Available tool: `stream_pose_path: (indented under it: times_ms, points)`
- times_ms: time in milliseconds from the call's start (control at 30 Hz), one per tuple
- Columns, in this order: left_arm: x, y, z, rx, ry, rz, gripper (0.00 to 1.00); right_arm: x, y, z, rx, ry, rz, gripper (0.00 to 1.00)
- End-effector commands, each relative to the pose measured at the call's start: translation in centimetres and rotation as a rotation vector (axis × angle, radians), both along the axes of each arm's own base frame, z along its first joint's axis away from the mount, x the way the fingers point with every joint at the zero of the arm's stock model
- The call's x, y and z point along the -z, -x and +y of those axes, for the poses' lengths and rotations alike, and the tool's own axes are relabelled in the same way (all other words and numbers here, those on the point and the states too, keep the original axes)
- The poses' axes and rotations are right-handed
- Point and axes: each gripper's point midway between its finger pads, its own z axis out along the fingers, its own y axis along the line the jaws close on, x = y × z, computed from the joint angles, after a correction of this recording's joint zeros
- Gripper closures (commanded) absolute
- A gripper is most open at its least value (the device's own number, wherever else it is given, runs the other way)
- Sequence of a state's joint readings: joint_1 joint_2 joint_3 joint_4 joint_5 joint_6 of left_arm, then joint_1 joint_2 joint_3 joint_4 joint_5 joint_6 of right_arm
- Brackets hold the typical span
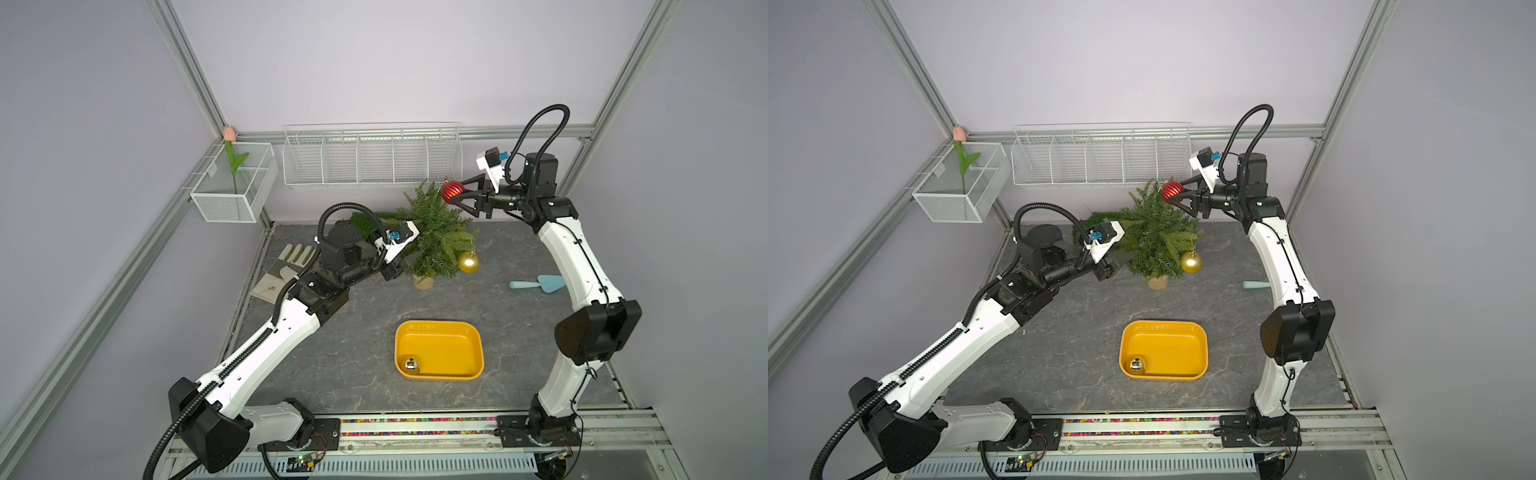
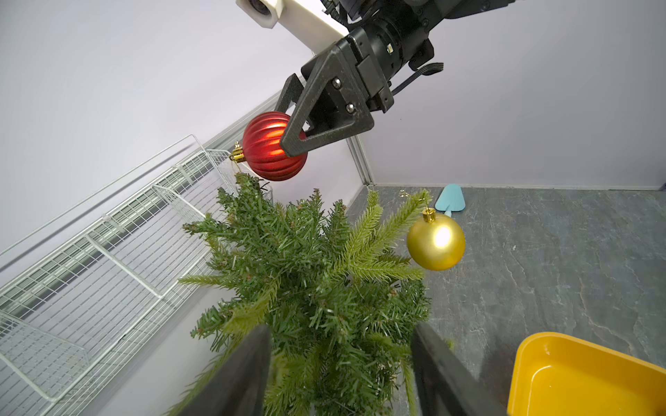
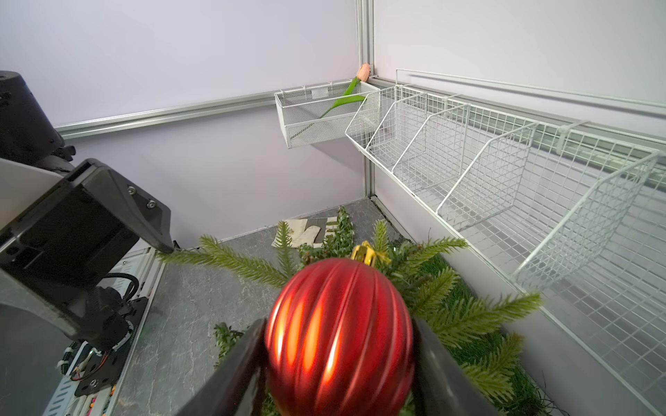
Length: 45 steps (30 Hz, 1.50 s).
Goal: Decorate the small christmas tree with ornaments
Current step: Hang an ornament on the christmas tree.
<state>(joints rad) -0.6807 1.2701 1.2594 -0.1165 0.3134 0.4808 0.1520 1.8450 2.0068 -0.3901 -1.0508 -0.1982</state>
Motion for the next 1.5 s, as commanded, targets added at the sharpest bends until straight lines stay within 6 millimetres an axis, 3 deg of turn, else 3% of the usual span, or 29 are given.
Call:
stream_pose_path:
  times_ms: [0, 267, 600, 733, 900, 1000, 1200, 1467]
  points:
    - [-1.0, 0.0, -0.4, 0.016, 0.024, -0.008, 0.37, -1.4, 1.5, -0.6, 0.003, 0.002, -0.052, 0.58]
    - [-1.1, 0.0, -0.5, 0.022, 0.031, -0.005, 0.36, -1.0, 1.8, -0.9, 0.01, 0.006, -0.044, 0.58]
    - [-1.3, 0.1, -0.4, 0.021, 0.033, -0.006, 0.37, 1.0, 0.6, -1.5, 0.066, 0.045, -0.003, 0.58]
    - [-1.3, 0.2, -0.4, 0.023, 0.035, -0.004, 0.37, 1.8, 0.7, -1.6, 0.077, 0.064, 0.012, 0.49]
    - [-1.3, 0.1, -0.5, 0.025, 0.035, -0.003, 0.37, 2.1, 1.0, -2.1, 0.114, 0.078, 0.006, 0.24]
    - [-1.3, 0.1, -0.5, 0.023, 0.031, -0.003, 0.37, 2.1, 1.2, -2.6, 0.137, 0.077, 0.002, 0.15]
    - [-1.4, -0.1, -0.2, 0.005, 0.02, -0.008, 0.36, 1.9, 2.3, -3.2, 0.179, 0.077, -0.007, 0.11]
    - [-1.1, -0.1, 0.5, -0.035, 0.045, 0.066, 0.39, 1.5, 4.7, -4.6, 0.335, 0.076, 0.029, 0.15]
